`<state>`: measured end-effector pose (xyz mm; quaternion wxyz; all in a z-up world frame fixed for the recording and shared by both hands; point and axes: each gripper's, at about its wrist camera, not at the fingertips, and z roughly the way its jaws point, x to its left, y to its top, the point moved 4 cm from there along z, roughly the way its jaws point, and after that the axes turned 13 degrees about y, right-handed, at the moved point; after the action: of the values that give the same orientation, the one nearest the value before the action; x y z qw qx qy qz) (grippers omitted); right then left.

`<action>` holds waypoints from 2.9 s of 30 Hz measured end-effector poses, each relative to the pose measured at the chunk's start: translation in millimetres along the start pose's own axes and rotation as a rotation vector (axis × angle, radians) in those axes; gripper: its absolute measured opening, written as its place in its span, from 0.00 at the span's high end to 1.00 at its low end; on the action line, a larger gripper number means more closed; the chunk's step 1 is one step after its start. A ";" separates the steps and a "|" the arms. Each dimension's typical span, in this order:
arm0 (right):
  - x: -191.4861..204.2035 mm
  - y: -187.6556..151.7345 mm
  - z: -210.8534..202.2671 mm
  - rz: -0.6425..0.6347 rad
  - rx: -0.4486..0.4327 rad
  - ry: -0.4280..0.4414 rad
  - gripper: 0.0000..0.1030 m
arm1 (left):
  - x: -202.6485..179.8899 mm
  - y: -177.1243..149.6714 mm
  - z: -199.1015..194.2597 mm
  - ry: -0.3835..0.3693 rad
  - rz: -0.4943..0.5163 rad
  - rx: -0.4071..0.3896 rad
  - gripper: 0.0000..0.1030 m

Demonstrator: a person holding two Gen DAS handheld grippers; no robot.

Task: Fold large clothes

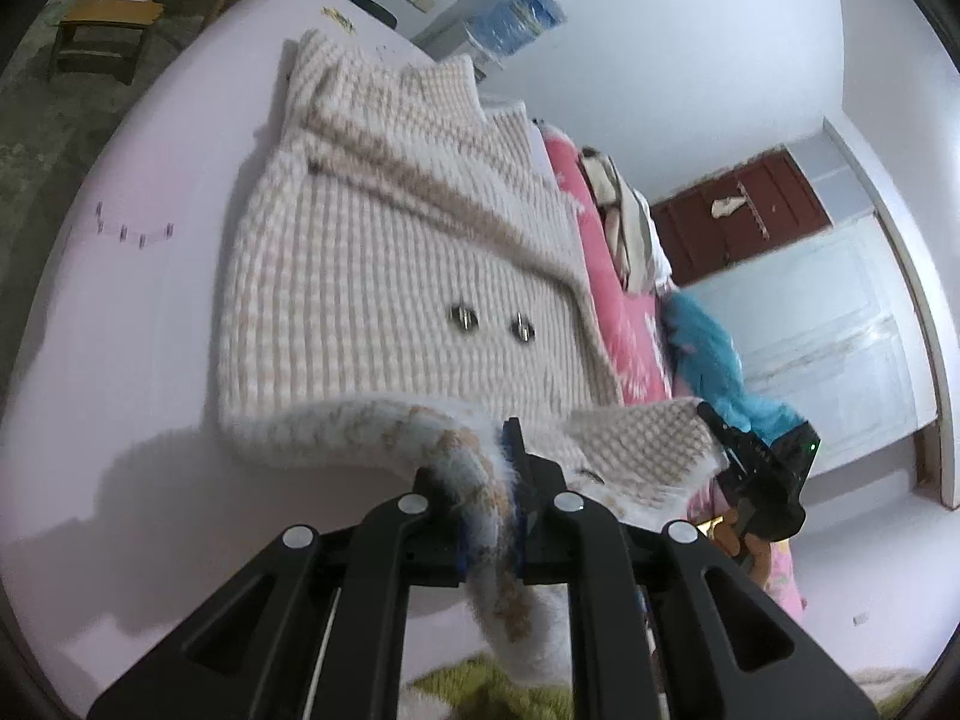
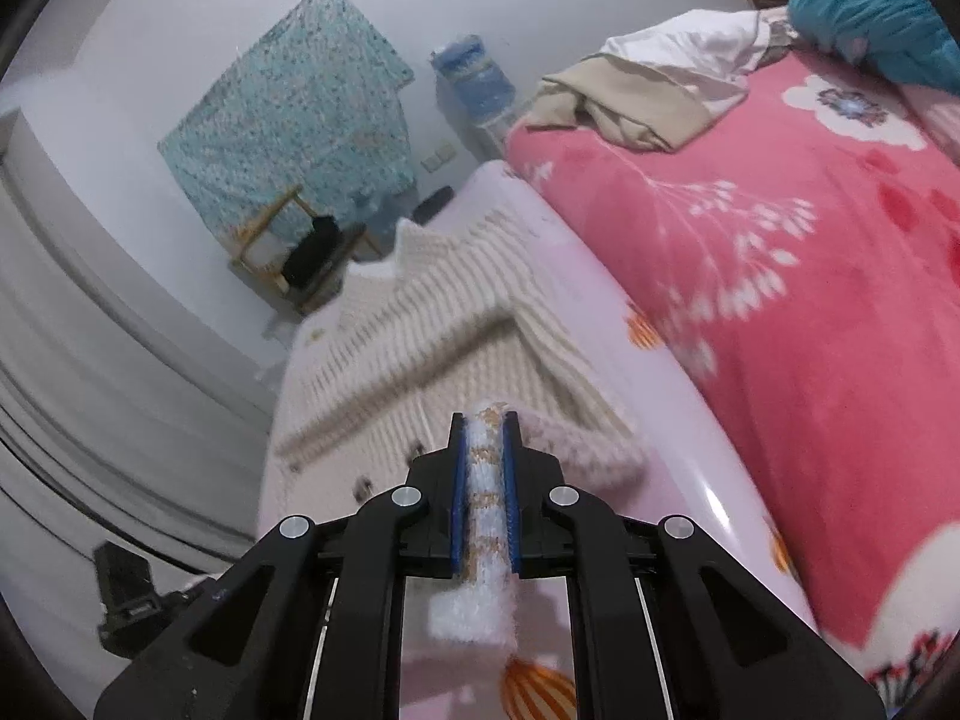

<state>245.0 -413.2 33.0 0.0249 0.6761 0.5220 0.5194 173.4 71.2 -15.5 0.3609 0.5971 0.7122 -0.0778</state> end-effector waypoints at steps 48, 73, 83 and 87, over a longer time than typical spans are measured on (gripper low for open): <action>-74.3 -42.8 58.3 0.191 0.132 -0.047 0.30 | 64.6 -15.8 67.1 -0.023 -0.250 0.018 0.24; -50.4 -4.6 89.2 -0.014 -0.042 -0.174 0.88 | 40.5 -15.8 42.2 0.492 -0.107 -0.354 0.86; -12.9 -17.0 31.3 -0.117 -0.043 -0.110 0.90 | 14.5 -35.2 -19.7 0.460 0.054 -0.437 0.89; -21.8 -45.9 6.1 -0.082 -0.008 -0.108 0.89 | 31.7 -60.3 -36.2 0.430 0.051 -0.357 0.88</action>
<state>220.1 -405.2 -10.9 0.0769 0.6809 0.5454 0.4828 102.6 99.4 -27.8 0.3027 0.5444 0.7597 0.1865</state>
